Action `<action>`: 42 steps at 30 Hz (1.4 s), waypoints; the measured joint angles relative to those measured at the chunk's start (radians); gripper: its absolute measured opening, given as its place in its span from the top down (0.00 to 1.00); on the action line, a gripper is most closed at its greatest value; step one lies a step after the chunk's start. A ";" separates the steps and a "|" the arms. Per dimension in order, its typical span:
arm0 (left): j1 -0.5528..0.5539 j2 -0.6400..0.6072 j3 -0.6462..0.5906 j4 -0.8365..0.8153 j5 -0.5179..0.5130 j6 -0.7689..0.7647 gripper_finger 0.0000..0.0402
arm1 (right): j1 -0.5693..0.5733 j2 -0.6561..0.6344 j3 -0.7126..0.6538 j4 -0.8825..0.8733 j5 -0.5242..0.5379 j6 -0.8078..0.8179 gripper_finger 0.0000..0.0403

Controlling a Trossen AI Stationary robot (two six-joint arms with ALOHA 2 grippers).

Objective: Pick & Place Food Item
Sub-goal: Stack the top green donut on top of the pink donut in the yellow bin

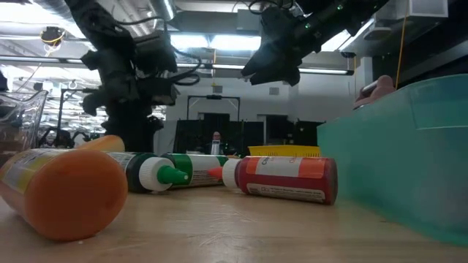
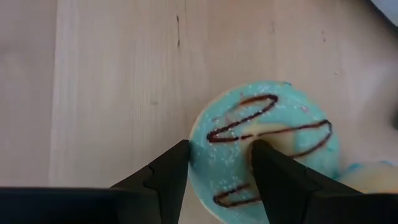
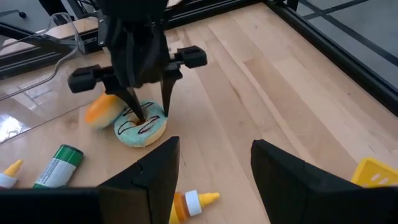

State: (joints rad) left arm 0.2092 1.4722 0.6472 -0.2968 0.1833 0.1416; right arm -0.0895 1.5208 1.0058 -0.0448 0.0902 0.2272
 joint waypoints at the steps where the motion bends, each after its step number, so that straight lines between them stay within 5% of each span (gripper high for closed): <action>1: 0.000 0.012 0.000 0.014 0.000 0.000 0.57 | 0.000 0.000 0.000 0.000 0.000 0.000 0.51; 8: 0.002 0.062 0.000 0.066 -0.011 0.048 0.63 | 0.000 0.000 -0.001 0.000 0.000 0.000 0.51; 17: 0.007 0.032 0.037 0.068 -0.133 0.112 0.96 | 0.000 0.000 -0.001 0.010 0.008 0.000 0.51; 30: 0.124 0.005 0.225 0.142 -0.134 0.234 0.97 | 0.000 0.000 -0.001 0.081 0.056 -0.050 0.51; 42: 0.290 0.012 0.299 0.347 0.047 0.248 0.97 | 0.000 0.000 -0.001 0.294 0.052 -0.160 0.51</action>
State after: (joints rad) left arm 0.4997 1.4846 0.9466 0.0505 0.2307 0.3897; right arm -0.0895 1.5211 1.0050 0.2493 0.1425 0.0671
